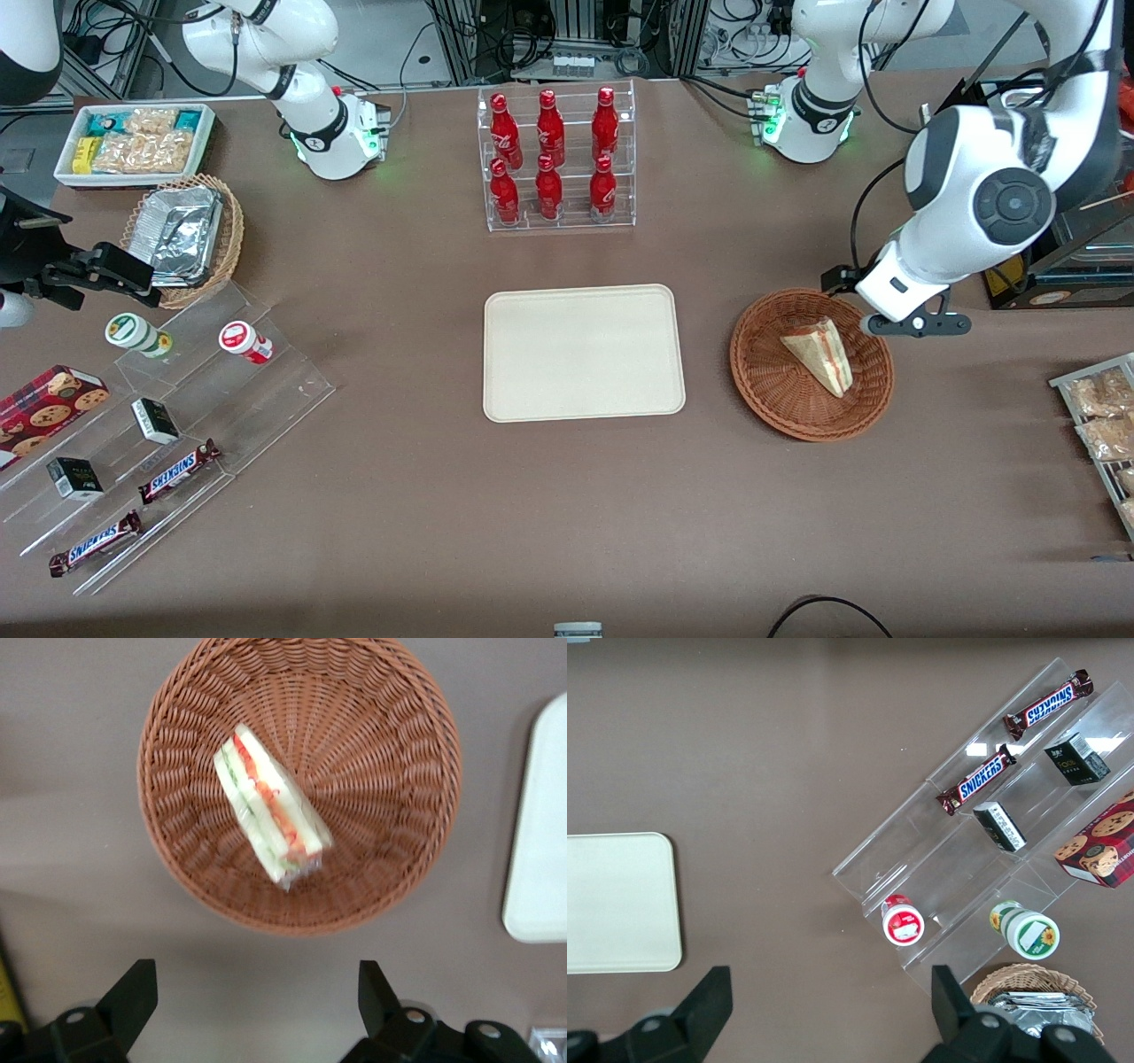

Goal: Place sandwich from basket to tray
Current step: 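Move the left gripper over the wrapped sandwich in the wicker basket, then lower the open left gripper and close it on the sandwich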

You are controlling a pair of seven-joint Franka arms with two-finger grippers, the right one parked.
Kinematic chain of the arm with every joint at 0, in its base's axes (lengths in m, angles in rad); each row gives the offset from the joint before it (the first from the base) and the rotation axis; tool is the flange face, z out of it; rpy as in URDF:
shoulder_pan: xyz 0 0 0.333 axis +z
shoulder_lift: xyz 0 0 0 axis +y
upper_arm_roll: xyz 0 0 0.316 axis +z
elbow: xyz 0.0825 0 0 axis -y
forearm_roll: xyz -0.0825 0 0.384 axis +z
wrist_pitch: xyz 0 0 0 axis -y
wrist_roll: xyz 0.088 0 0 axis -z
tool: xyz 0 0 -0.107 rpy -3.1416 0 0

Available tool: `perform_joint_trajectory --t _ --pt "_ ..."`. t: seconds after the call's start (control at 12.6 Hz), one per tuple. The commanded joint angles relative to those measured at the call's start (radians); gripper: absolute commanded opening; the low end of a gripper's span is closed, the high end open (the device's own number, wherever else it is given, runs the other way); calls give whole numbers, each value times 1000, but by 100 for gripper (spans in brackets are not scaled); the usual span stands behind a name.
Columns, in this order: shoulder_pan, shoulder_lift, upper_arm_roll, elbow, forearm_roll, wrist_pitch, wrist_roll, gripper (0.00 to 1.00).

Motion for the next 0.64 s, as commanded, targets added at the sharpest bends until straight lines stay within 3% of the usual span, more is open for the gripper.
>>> perform_joint_trajectory --t 0.0,0.56 --pt "-2 -37 -1 -120 0 163 -116 100" --pt "-14 20 -7 -163 -2 301 -556 100"
